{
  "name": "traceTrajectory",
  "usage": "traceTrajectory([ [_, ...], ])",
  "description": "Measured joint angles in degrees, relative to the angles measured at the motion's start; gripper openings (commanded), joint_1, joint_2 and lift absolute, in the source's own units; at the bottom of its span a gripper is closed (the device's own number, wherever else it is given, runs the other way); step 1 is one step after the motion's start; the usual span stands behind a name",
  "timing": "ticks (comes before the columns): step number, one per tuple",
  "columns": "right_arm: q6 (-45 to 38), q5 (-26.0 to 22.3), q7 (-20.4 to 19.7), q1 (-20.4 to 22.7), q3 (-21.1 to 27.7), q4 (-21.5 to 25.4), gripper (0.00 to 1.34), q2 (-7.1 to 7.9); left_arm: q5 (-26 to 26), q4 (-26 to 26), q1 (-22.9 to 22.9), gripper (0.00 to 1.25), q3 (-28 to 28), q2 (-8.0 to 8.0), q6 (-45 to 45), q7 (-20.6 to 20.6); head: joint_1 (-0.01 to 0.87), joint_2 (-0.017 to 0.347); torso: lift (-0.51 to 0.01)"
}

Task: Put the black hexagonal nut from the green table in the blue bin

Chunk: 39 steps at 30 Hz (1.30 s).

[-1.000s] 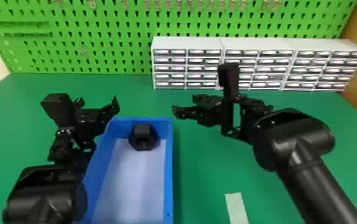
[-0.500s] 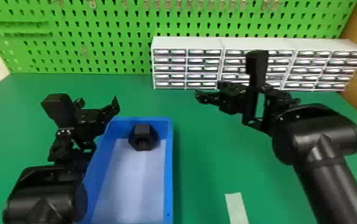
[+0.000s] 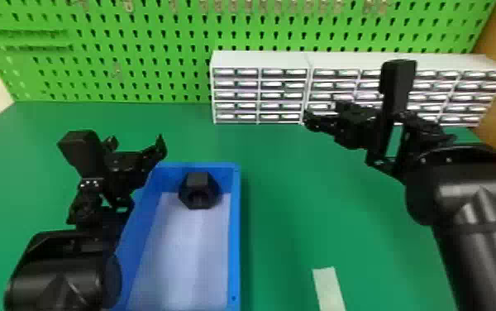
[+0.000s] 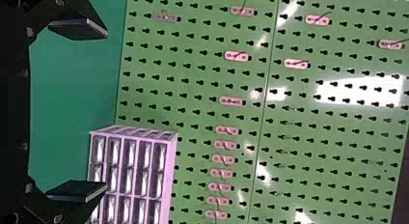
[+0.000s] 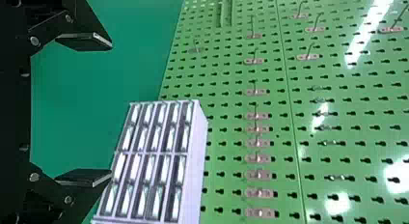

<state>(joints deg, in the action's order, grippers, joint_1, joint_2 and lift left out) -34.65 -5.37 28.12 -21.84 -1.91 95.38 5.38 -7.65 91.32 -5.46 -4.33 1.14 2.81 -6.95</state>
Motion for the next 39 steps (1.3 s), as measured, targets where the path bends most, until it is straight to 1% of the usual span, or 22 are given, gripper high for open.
traceTrajectory([
  [9,0.06,1.69,-0.29,0.92,3.51,1.52,0.98,-0.41,0.00,0.00,0.00,1.08,0.08,0.00,0.00,0.00,0.686,0.051,-0.097],
  [19,1.44,3.51,-3.61,3.18,8.79,4.34,0.97,-1.20,0.02,-0.05,-0.07,1.07,0.20,0.00,0.00,0.01,0.686,0.051,-0.097],
  [25,1.90,4.35,-4.20,4.19,11.60,5.62,0.96,-1.49,0.01,-0.09,-0.08,1.08,0.21,0.00,0.00,0.01,0.686,0.051,-0.097],
  [33,2.91,6.66,-4.54,5.01,14.01,6.64,0.95,-1.67,0.03,-0.10,-0.08,1.08,0.28,0.00,0.00,0.01,0.686,0.051,-0.097],
  [39,5.10,8.23,-5.94,5.94,15.46,6.74,0.95,-2.18,0.05,-0.20,-0.08,1.08,0.30,0.00,0.00,0.01,0.686,0.051,-0.097],
])
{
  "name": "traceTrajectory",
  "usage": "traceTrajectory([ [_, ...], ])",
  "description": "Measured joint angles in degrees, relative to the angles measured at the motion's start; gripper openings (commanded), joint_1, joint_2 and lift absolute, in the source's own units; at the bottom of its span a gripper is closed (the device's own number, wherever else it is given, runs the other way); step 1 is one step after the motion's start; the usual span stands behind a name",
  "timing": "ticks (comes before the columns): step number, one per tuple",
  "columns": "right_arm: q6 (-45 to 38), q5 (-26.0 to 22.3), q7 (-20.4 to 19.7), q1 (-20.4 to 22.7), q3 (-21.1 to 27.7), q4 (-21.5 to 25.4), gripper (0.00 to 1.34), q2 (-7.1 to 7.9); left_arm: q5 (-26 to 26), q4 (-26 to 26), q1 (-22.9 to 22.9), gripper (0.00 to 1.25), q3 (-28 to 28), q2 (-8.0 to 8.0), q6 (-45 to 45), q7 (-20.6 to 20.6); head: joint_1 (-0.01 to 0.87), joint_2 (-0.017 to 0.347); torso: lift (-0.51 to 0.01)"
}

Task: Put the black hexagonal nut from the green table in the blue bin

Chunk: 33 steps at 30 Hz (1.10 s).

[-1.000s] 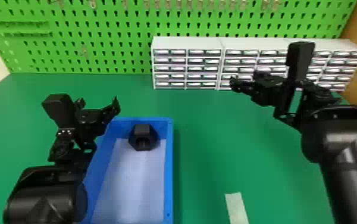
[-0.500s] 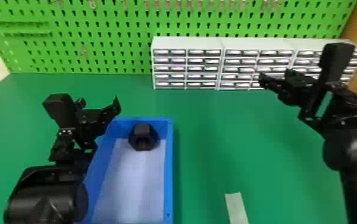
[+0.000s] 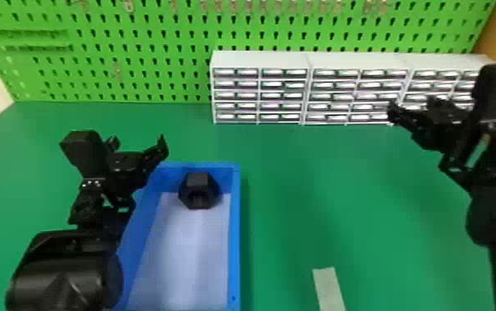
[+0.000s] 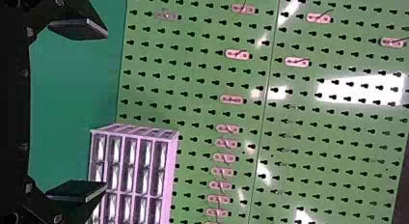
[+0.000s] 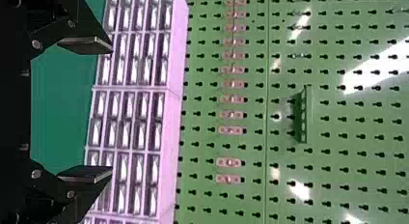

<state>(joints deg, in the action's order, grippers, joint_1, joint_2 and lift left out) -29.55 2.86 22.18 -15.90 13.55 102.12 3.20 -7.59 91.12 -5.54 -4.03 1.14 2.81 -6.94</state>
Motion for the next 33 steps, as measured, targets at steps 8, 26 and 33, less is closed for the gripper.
traceTrajectory([
  [8,3.58,1.23,-1.78,1.67,1.76,-0.62,0.95,-0.63,0.01,-0.14,-0.07,1.07,0.08,0.00,0.00,0.00,0.686,0.051,-0.097],
  [26,10.42,2.94,-3.58,4.42,2.52,-5.07,0.94,-0.56,-0.07,-0.33,-0.01,1.08,0.16,0.00,0.00,0.00,0.686,0.051,-0.097],
  [33,11.69,3.48,-3.68,5.45,2.38,-6.11,0.93,-0.49,-0.17,-0.33,0.05,1.08,0.22,0.00,0.00,0.00,0.686,0.051,-0.097],
])
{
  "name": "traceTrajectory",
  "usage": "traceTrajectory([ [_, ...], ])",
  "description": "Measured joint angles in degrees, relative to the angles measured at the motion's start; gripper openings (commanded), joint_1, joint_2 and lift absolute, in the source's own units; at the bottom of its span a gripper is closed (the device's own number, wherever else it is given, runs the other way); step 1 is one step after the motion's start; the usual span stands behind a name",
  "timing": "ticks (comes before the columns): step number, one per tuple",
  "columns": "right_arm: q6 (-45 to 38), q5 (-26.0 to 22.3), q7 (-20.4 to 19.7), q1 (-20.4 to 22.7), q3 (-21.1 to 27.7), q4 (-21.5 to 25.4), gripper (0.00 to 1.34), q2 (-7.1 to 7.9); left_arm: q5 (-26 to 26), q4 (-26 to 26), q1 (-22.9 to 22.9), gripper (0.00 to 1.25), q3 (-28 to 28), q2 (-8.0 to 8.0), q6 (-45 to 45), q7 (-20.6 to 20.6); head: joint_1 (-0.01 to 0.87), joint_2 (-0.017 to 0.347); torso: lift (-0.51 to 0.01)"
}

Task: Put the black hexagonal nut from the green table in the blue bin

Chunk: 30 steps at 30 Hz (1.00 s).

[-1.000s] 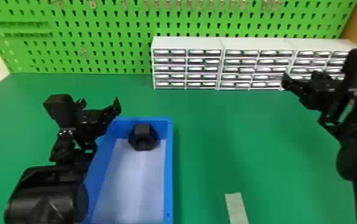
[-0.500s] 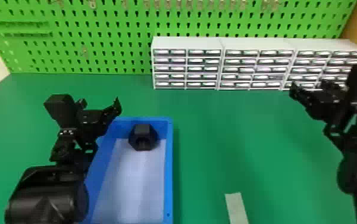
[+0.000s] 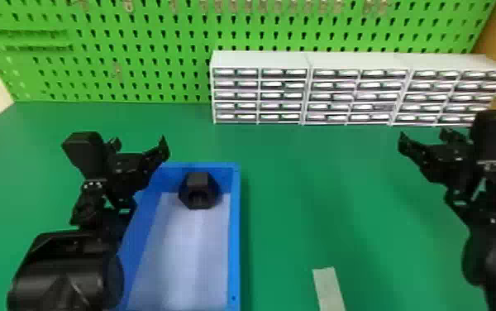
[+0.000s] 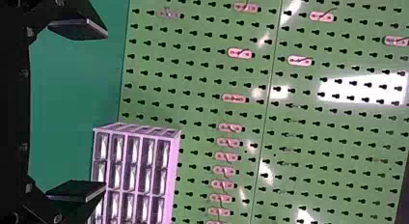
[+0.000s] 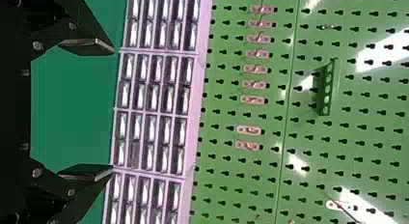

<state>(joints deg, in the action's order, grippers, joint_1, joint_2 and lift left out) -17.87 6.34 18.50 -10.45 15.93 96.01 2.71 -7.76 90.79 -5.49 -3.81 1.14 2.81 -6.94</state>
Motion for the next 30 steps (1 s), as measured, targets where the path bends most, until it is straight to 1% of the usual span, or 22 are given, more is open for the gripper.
traceTrajectory([
  [9,0.15,-0.28,-0.04,0.88,-0.54,-0.12,0.93,-0.13,-0.22,0.00,0.04,1.07,-0.06,0.00,0.00,0.00,0.686,0.051,-0.097],
  [30,0.32,-1.05,-0.04,1.22,-1.08,-0.12,0.93,-0.34,-0.41,0.00,0.04,1.07,-0.19,0.00,0.00,0.00,0.686,0.051,-0.097],
])
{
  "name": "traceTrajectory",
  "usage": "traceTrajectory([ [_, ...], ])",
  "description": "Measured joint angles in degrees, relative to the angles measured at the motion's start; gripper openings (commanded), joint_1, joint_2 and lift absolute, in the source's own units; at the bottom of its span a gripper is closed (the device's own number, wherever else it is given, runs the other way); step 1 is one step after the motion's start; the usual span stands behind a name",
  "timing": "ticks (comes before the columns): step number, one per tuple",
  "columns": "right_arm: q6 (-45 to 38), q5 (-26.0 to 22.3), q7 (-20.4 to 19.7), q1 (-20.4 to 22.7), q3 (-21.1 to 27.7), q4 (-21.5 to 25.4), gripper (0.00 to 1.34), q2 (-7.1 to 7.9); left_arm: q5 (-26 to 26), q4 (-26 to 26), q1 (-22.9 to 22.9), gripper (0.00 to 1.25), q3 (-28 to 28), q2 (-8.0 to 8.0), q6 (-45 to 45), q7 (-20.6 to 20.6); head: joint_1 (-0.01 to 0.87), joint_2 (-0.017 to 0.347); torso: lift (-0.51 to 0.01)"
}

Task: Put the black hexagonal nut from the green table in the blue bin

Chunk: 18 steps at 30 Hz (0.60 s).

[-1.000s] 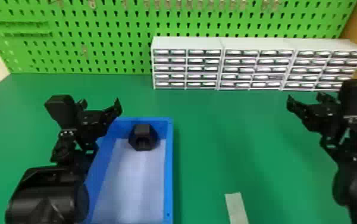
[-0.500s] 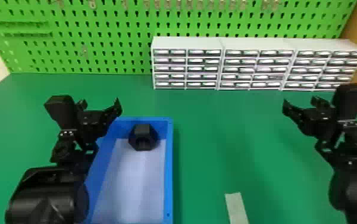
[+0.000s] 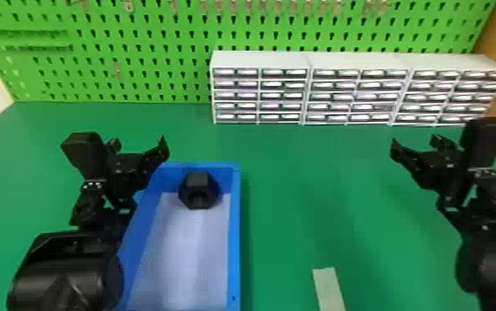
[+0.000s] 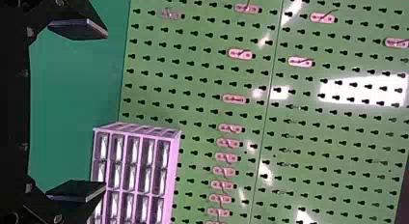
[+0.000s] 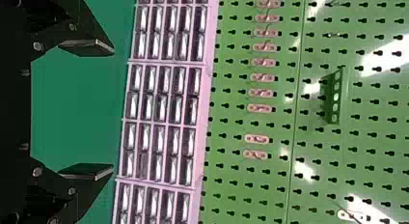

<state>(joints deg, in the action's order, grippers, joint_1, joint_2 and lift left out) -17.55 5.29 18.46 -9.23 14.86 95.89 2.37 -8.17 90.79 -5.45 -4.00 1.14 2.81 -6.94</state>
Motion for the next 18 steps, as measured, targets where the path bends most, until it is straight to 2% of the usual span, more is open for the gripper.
traceTrajectory([
  [18,0.06,0.01,0.00,0.00,-0.34,0.00,0.93,0.14,0.04,0.00,0.00,1.07,-0.04,0.00,0.00,0.00,0.686,0.051,-0.097],
])
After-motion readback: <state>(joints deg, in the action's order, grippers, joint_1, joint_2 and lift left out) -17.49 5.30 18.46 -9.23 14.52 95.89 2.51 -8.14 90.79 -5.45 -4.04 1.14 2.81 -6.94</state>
